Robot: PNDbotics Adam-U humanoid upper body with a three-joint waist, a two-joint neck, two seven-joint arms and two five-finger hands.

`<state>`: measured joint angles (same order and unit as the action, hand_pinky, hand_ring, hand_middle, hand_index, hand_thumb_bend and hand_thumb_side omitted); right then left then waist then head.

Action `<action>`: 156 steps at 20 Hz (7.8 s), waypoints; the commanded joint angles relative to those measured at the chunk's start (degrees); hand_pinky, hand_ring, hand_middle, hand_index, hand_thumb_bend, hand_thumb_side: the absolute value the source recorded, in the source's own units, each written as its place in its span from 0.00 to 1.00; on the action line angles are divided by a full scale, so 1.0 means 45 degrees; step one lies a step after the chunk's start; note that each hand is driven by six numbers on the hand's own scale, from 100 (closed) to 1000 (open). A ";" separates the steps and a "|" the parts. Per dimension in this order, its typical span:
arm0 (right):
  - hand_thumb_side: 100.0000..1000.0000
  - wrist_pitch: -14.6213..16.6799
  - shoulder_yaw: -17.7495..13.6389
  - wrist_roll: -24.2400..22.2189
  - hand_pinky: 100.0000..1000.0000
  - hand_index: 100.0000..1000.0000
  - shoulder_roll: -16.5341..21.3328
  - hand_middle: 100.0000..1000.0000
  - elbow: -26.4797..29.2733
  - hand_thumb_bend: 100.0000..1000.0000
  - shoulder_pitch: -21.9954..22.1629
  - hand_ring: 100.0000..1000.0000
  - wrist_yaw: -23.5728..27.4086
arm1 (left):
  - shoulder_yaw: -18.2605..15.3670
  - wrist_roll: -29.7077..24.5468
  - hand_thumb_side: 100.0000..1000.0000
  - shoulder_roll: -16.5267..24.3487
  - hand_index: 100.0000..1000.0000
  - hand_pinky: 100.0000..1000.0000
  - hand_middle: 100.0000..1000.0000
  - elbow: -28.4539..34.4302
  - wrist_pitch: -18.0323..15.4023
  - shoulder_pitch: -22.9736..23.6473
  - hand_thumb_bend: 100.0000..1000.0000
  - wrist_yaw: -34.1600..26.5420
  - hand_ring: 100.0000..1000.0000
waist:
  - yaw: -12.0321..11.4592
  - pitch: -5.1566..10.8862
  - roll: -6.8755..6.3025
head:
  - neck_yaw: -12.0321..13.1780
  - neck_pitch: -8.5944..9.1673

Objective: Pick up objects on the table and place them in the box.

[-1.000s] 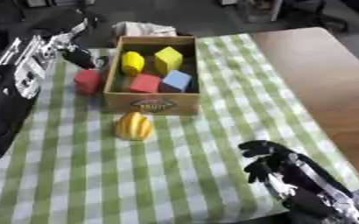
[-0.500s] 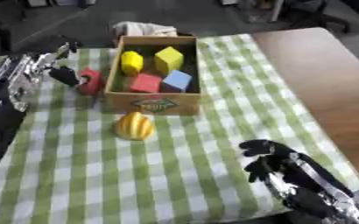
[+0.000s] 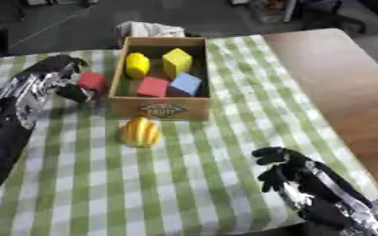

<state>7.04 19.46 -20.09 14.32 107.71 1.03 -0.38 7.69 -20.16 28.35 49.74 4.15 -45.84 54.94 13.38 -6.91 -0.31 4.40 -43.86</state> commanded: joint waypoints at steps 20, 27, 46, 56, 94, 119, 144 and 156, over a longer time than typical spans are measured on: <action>0.42 0.0020 -0.0047 0.0078 0.65 0.72 -0.0001 0.80 0.0047 0.00 -0.0107 0.44 -0.0049 | 0.0093 0.2243 0.15 -0.0047 0.77 0.52 0.46 0.0485 0.0067 0.0082 0.00 -0.0385 0.46 | 0.0110 0.0104 -0.0084 | -0.0070 -0.0057; 0.42 0.0025 -0.0059 0.0087 0.65 0.72 0.0020 0.80 0.0027 0.00 -0.0088 0.44 -0.0055 | 0.0259 0.2165 0.13 0.0794 0.74 0.50 0.42 0.2553 0.0065 -0.0143 0.00 -0.1554 0.43 | 0.0040 0.0161 -0.0115 | -0.0106 -0.0057; 0.42 0.0001 0.0022 -0.0034 0.65 0.72 0.0033 0.80 0.0018 0.00 -0.0151 0.44 -0.0010 | 0.2200 0.0916 0.17 -0.0505 0.81 0.61 0.57 0.3338 -0.1344 -0.0807 0.20 -0.0391 0.57 | 0.0177 0.0134 -0.0087 | 0.0046 -0.0057; 0.42 -0.0002 -0.0011 0.0000 0.65 0.72 0.0044 0.80 0.0009 0.00 -0.0129 0.44 -0.0041 | 0.1837 0.0759 0.65 0.0298 0.92 0.77 0.79 0.4132 -0.1461 -0.0656 0.30 -0.0786 0.77 | 0.0038 0.0169 -0.0099 | -0.0066 -0.0057; 0.42 0.0025 -0.0056 0.0045 0.65 0.72 0.0096 0.81 0.0062 0.00 -0.0133 0.44 -0.0109 | 0.4519 -0.2806 0.26 0.1523 0.90 0.73 0.74 0.7449 -0.2572 0.1985 0.32 -0.1810 0.72 | -0.0034 0.0124 -0.0142 | -0.0329 -0.0057; 0.42 0.0011 0.0007 0.0014 0.65 0.72 0.0121 0.81 0.0010 0.00 -0.0141 0.44 -0.0094 | 0.3191 -0.0653 0.14 0.1339 0.57 0.46 0.33 0.8205 -0.1091 -0.0314 0.08 -0.1891 0.37 | 0.0029 0.0218 -0.0187 | -0.0243 -0.0057; 0.42 0.0013 0.0003 0.0037 0.65 0.72 0.0073 0.79 -0.0019 0.00 -0.0191 0.44 -0.0073 | 0.1528 0.1451 0.73 -0.0056 0.92 0.76 0.80 0.5689 0.0634 0.0214 0.00 -0.2896 0.79 | -0.0163 0.0121 -0.0184 | -0.0113 -0.0057; 0.42 0.0050 -0.0163 0.0380 0.65 0.72 0.0229 0.79 -0.0115 0.00 -0.0016 0.43 -0.0106 | -0.1010 0.3176 0.76 -0.0531 0.86 0.67 0.73 0.9044 0.0132 0.3301 0.00 -0.4997 0.75 | -0.1174 0.0361 -0.0425 | -0.0201 -0.0057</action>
<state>7.21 19.17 -18.79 14.44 106.65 1.10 -0.71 4.91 -7.04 25.57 87.88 4.71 -30.36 33.65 7.83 -5.99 -2.27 3.46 -43.86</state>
